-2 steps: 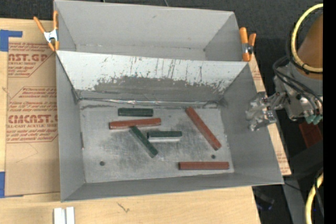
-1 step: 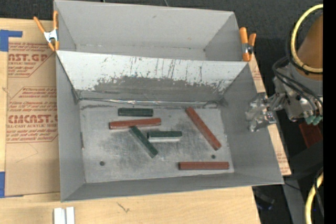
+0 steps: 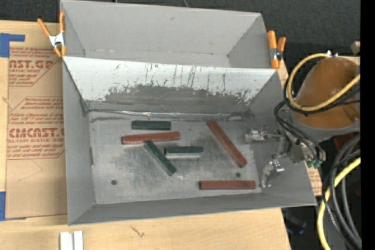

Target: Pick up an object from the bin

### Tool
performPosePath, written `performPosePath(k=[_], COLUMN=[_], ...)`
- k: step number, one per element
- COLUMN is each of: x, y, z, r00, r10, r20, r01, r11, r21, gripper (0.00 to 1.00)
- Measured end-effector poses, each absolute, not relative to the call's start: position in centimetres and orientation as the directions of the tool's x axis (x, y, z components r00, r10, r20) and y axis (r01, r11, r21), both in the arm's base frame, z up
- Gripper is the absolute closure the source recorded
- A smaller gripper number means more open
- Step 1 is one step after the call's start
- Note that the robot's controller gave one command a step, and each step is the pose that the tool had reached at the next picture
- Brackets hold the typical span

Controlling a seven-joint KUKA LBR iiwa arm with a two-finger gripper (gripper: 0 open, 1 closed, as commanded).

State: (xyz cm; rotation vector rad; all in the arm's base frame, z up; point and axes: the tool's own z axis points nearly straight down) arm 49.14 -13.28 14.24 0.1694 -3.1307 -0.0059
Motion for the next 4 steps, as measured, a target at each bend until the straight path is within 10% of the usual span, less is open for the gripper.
performPosePath(k=[1,2,3,4], x=[49.3,48.5,48.5,48.9], y=[-13.3,-12.5,-12.5,-13.1], z=[14.7,7.7,7.7,23.4], r00=[-0.994,-0.974,-0.974,-0.960], r10=[-0.108,-0.228,-0.228,-0.280], r20=[-0.001,-0.007,-0.007,-0.001], r01=[-0.108,-0.228,-0.228,-0.280], r11=[0.994,0.974,0.974,0.960], r21=[0.001,-0.003,-0.003,0.000], gripper=[0.00,1.00,1.00,1.00])
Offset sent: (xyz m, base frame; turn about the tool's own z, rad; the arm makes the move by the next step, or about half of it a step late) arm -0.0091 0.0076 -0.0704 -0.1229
